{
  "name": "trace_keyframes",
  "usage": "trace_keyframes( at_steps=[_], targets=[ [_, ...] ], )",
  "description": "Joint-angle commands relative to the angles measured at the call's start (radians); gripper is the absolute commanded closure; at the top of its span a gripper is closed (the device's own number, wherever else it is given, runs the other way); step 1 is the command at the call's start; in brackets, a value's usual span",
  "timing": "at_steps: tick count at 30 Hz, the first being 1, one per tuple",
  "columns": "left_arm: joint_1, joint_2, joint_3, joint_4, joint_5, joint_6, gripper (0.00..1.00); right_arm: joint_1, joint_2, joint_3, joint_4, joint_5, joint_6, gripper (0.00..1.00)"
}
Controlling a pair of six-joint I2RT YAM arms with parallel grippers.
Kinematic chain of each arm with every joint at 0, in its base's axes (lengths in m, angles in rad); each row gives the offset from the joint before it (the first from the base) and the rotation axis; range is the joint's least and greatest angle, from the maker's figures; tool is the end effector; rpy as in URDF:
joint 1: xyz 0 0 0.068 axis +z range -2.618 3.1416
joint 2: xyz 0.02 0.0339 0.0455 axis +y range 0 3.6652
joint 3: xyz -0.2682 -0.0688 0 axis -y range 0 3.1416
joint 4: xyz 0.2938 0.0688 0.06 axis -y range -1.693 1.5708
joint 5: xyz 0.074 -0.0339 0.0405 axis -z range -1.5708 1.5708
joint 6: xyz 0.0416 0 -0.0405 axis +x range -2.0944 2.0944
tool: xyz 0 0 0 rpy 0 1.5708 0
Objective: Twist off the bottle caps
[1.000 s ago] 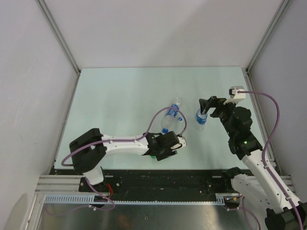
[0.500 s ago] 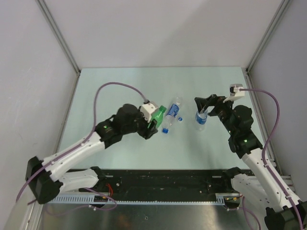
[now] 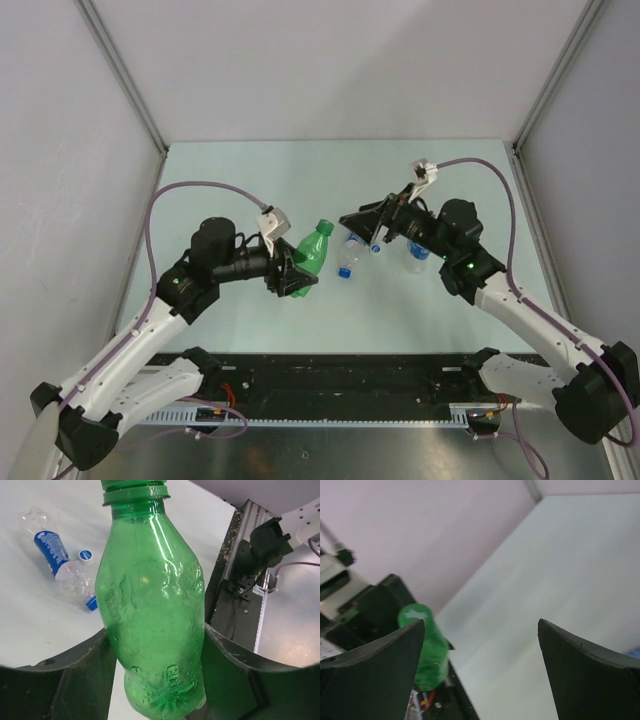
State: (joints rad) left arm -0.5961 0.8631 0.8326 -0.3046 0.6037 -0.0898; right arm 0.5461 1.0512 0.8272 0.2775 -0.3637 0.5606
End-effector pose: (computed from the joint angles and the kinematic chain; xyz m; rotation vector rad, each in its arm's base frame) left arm 0.1881 -0.1562 0.3327 0.8985 1.7648 -1.0291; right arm 0.2481 0.1681 0.3456 -0.3001 1.6093 1.1424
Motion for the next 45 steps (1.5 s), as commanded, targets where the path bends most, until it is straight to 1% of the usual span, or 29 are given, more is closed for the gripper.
trace_keyframes(
  at_steps=[1, 4, 9, 15, 20, 22, 32, 37, 39, 41, 45],
  targets=[
    [0.012, -0.025, -0.015, 0.033, 0.087, -0.028, 0.43, 0.062, 0.035, 0.073, 0.209, -0.099, 0.14, 0.02],
    [0.013, -0.036, -0.022, 0.033, 0.083, -0.036, 0.44, 0.086, 0.056, 0.089, 0.238, -0.105, 0.169, 0.02],
    [0.014, -0.043, -0.019, 0.034, 0.047, -0.038, 0.45, 0.116, 0.096, 0.117, 0.197, -0.1, 0.176, 0.08],
    [0.014, -0.037, -0.018, 0.033, -0.003, -0.044, 0.48, 0.161, 0.106, 0.121, 0.142, -0.002, 0.167, 0.12],
    [0.013, -0.037, -0.028, 0.033, -0.028, -0.058, 0.51, 0.181, 0.114, 0.127, 0.092, 0.065, 0.161, 0.28],
    [0.013, -0.038, -0.034, 0.032, -0.035, -0.061, 0.53, 0.186, 0.12, 0.132, 0.08, 0.072, 0.16, 0.32],
    [0.014, -0.037, -0.053, 0.031, -0.032, -0.062, 0.56, 0.212, 0.161, 0.156, 0.053, 0.079, 0.165, 0.39],
    [0.013, -0.036, -0.056, 0.028, -0.035, -0.06, 0.58, 0.222, 0.187, 0.169, 0.047, 0.076, 0.173, 0.46],
    [0.014, -0.035, -0.056, 0.027, -0.036, -0.059, 0.58, 0.222, 0.19, 0.17, 0.048, 0.077, 0.177, 0.54],
    [0.014, -0.036, -0.058, 0.027, -0.036, -0.058, 0.59, 0.222, 0.19, 0.17, 0.05, 0.079, 0.18, 0.65],
    [0.013, -0.036, -0.059, 0.026, -0.038, -0.056, 0.62, 0.222, 0.185, 0.17, 0.053, 0.08, 0.181, 0.93]
  ],
)
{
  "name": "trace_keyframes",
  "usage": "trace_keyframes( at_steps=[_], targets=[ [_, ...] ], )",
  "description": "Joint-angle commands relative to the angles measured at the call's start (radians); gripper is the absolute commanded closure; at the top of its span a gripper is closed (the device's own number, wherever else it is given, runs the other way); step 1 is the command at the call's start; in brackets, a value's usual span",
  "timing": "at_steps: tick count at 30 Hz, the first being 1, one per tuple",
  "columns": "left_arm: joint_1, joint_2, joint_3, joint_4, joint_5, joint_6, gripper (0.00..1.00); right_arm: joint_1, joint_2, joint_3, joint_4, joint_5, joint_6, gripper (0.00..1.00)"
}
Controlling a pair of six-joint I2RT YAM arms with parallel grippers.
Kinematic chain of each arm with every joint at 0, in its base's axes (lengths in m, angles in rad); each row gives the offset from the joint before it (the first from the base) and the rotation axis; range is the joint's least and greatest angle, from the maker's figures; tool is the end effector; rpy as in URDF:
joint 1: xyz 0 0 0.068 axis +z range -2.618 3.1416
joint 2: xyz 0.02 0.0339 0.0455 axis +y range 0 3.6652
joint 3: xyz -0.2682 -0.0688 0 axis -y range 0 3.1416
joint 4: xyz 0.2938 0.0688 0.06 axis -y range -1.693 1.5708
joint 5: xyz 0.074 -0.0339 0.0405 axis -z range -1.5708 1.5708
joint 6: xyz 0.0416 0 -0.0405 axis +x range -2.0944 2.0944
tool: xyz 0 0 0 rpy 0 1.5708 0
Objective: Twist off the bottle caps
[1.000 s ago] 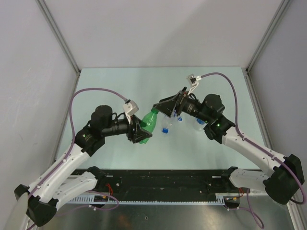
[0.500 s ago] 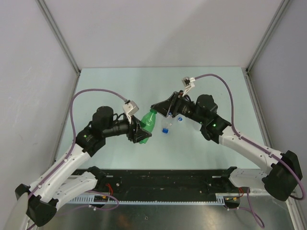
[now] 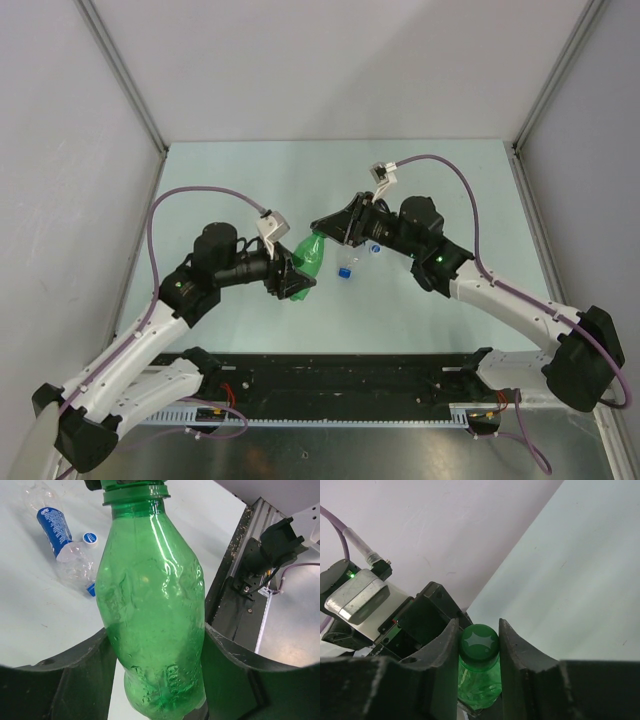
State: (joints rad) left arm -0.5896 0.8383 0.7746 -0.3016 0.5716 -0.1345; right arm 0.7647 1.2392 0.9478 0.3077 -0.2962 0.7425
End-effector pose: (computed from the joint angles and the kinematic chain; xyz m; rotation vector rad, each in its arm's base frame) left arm 0.1865 -0.1519 0.3152 0.8347 1.8342 -1.0243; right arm 0.2406 0.2477 0.3420 -0.2799 1.7172 1.3836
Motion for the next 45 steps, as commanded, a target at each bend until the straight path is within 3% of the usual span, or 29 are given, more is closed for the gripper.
trace_keyframes(
  at_steps=[1, 6, 16, 34, 38, 45],
  targets=[
    [0.007, -0.012, -0.001, 0.022, -0.007, -0.011, 0.63, 0.004, -0.004, 0.049, 0.023, 0.013, -0.003, 0.97],
    [0.007, -0.018, 0.004, 0.023, -0.012, -0.02, 0.7, 0.003, -0.012, 0.048, 0.041, -0.007, -0.028, 1.0],
    [0.007, -0.033, 0.029, 0.039, 0.041, -0.045, 0.99, 0.004, -0.067, 0.048, 0.109, -0.123, -0.124, 1.0],
    [0.006, -0.074, 0.141, 0.268, 0.472, -0.167, 1.0, -0.051, -0.137, 0.049, 0.47, -0.619, -0.088, 1.0],
    [0.005, -0.074, 0.126, 0.439, 0.584, -0.284, 1.0, -0.053, -0.126, 0.049, 0.586, -0.695, -0.042, 1.0],
    [0.001, -0.086, 0.115, 0.511, 0.6, -0.335, 1.0, -0.064, -0.121, 0.051, 0.613, -0.715, -0.029, 1.0]
  ],
)
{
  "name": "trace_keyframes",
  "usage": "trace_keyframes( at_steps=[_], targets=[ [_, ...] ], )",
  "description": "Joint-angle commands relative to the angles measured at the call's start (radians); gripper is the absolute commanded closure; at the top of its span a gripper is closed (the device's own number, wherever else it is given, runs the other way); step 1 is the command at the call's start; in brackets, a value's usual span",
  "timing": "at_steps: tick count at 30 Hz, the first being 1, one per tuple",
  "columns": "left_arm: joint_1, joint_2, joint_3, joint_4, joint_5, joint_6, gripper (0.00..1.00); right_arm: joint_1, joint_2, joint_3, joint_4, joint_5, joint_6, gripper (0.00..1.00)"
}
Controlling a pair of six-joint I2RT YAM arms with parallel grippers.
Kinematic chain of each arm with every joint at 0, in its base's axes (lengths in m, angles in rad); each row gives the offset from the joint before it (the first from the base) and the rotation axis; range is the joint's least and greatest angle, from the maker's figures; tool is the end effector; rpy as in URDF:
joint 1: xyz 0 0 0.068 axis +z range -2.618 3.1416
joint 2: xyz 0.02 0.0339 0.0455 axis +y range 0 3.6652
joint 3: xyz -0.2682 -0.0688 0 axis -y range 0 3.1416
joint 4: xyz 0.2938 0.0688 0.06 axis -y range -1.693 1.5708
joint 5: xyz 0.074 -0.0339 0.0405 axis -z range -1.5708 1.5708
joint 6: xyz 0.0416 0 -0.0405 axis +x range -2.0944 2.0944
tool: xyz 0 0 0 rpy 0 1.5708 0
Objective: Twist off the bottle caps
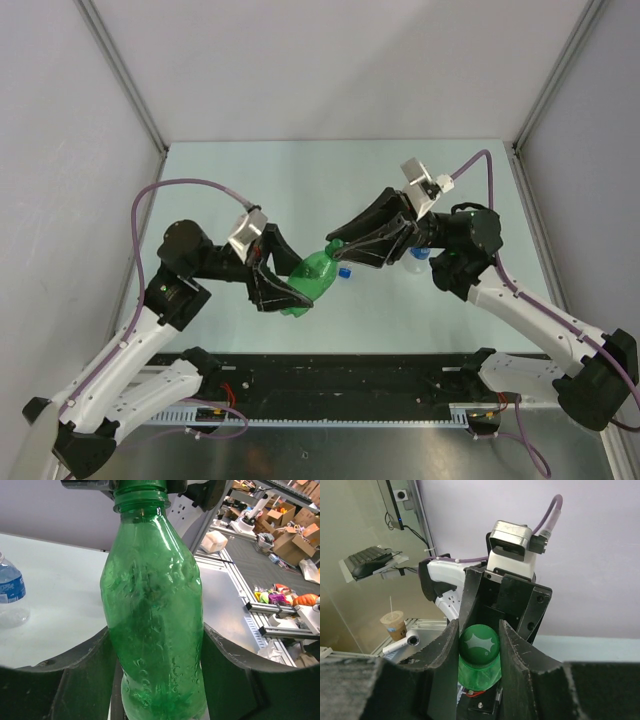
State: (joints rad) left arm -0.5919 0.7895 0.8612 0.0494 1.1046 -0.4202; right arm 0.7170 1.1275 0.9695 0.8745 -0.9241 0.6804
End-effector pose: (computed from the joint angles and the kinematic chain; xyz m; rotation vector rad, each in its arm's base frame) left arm 0.1551 -0.1491 0.3960 1.1182 1.3445 -1.5593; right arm 0.1887 0.2085 0.4339 -0.9953 0.8768 1.6058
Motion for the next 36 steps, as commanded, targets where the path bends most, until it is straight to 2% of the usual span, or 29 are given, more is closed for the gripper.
trace_keyframes(
  at_steps=[1, 6, 8, 12, 17, 26, 31, 36],
  targets=[
    [0.004, -0.035, 0.026, 0.16, 0.066, -0.051, 1.0, -0.019, -0.012, 0.029, 0.039, -0.082, 0.03, 1.0],
    [0.003, -0.017, 0.005, 0.162, 0.048, -0.057, 1.0, -0.04, -0.022, 0.03, -0.005, -0.043, 0.023, 1.0],
    [0.003, -0.008, -0.004, 0.16, 0.034, -0.055, 1.0, -0.049, -0.029, 0.03, -0.021, -0.026, 0.02, 0.94],
    [0.004, 0.011, -0.011, 0.12, -0.025, -0.018, 1.0, -0.063, -0.043, 0.03, -0.051, 0.008, 0.017, 0.71],
    [0.005, 0.025, 0.018, -0.066, -0.21, 0.093, 1.0, -0.08, -0.064, 0.031, -0.097, 0.043, 0.009, 0.36],
    [0.003, -0.005, 0.037, -0.258, -0.562, 0.219, 1.0, -0.122, -0.088, 0.029, -0.188, 0.124, 0.007, 0.04],
    [-0.037, -0.038, 0.043, -0.338, -0.755, 0.29, 1.0, -0.133, -0.075, 0.031, -0.276, 0.237, 0.029, 0.01],
    [-0.151, -0.035, 0.066, -0.403, -1.022, 0.342, 1.0, -0.142, -0.021, 0.063, -0.385, 0.3, 0.069, 0.01]
  ],
)
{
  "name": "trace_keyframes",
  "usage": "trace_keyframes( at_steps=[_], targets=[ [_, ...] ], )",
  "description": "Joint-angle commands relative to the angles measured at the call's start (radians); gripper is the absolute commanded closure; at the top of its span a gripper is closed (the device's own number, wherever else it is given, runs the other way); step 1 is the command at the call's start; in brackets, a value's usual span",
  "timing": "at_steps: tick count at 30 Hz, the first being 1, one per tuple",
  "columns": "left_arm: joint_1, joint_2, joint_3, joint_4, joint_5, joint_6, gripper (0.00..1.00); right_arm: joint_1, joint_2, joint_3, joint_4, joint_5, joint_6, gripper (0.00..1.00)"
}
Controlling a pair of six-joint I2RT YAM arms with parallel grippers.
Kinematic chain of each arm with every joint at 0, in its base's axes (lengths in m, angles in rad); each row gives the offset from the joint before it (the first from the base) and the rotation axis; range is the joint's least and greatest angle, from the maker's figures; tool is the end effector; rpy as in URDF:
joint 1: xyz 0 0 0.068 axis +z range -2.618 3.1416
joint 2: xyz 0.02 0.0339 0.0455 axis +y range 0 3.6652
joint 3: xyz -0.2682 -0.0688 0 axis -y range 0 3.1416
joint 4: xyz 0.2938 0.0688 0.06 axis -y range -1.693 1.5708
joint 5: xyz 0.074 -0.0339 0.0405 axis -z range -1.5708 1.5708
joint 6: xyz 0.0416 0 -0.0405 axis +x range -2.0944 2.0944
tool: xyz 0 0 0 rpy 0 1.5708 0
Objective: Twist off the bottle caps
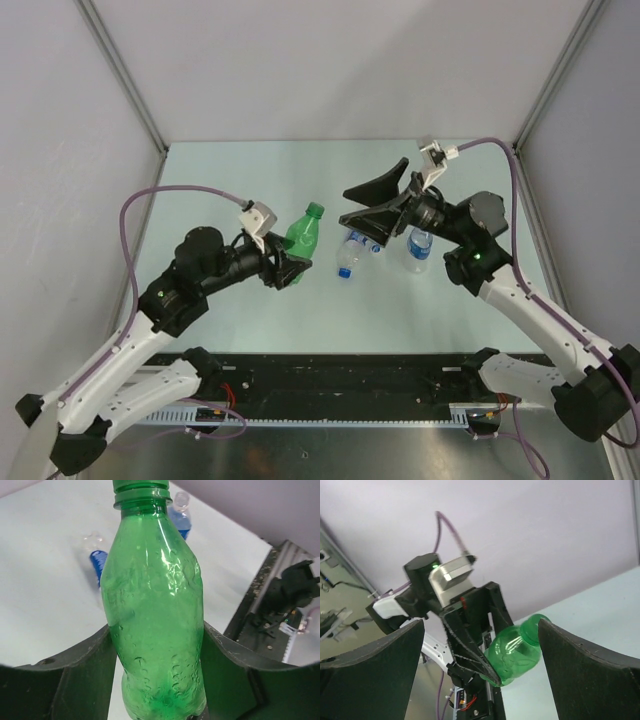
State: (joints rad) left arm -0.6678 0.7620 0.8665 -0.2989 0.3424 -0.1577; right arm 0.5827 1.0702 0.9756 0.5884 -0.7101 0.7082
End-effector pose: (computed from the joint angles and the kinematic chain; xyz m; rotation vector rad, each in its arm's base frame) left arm 0.1664 -0.1490 0.3671 0.7113 1.6999 -0.8907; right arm 0.2208 0.1780 0.4308 -0.6375 1.1874 1.4923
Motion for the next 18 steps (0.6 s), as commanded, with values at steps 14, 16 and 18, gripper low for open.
trace_keyframes(
  at_steps=[14, 16, 18],
  targets=[
    [-0.41, 0.143, 0.14, -0.137, -0.93, 0.117, 1.0, 0.017, 0.154, 0.153, -0.344, 0.218, 0.094, 0.01],
    [-0.449, 0.174, 0.153, -0.143, -1.002, 0.123, 1.0, 0.025, 0.175, 0.161, -0.355, 0.22, 0.111, 0.01],
    [-0.481, 0.2, 0.165, -0.145, -1.057, 0.126, 1.0, 0.032, 0.193, 0.166, -0.363, 0.224, 0.123, 0.01]
  ],
)
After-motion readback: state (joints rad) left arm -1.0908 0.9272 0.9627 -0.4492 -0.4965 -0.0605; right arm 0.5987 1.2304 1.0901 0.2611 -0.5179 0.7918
